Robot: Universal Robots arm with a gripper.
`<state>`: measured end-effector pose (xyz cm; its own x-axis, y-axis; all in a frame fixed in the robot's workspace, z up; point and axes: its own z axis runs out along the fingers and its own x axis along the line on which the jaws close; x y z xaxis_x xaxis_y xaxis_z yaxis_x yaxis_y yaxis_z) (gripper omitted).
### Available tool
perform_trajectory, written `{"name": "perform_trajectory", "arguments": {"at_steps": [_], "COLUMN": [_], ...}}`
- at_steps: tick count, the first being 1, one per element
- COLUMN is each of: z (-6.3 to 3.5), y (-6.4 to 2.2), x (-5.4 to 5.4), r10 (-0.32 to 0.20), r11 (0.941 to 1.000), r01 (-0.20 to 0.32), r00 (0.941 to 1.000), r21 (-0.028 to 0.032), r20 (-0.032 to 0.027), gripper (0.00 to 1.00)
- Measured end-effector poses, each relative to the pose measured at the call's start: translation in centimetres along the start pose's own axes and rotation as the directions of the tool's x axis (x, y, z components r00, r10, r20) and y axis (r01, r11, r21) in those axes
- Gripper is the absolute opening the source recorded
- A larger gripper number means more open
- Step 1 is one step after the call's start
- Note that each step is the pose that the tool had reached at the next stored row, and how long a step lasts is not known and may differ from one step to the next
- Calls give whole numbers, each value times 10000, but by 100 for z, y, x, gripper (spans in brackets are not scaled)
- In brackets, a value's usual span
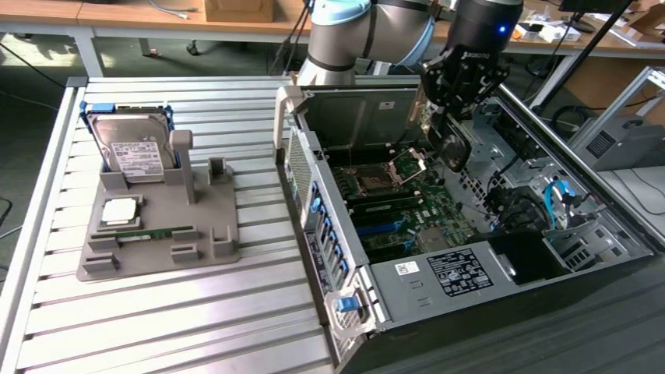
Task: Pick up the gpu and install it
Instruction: 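Pick up the gpu and move the gpu toward the slot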
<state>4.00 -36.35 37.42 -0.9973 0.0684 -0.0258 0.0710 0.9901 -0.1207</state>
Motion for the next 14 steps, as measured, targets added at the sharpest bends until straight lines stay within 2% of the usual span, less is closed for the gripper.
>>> {"name": "perform_trajectory", "arguments": {"at_steps": [14], "z": [46], "y": [-2], "x": [1], "r10": [0], "r11": [10000], "r01": [0], "r00": [10000], "r21": [0], "r20": [1], "gripper": [27]}}
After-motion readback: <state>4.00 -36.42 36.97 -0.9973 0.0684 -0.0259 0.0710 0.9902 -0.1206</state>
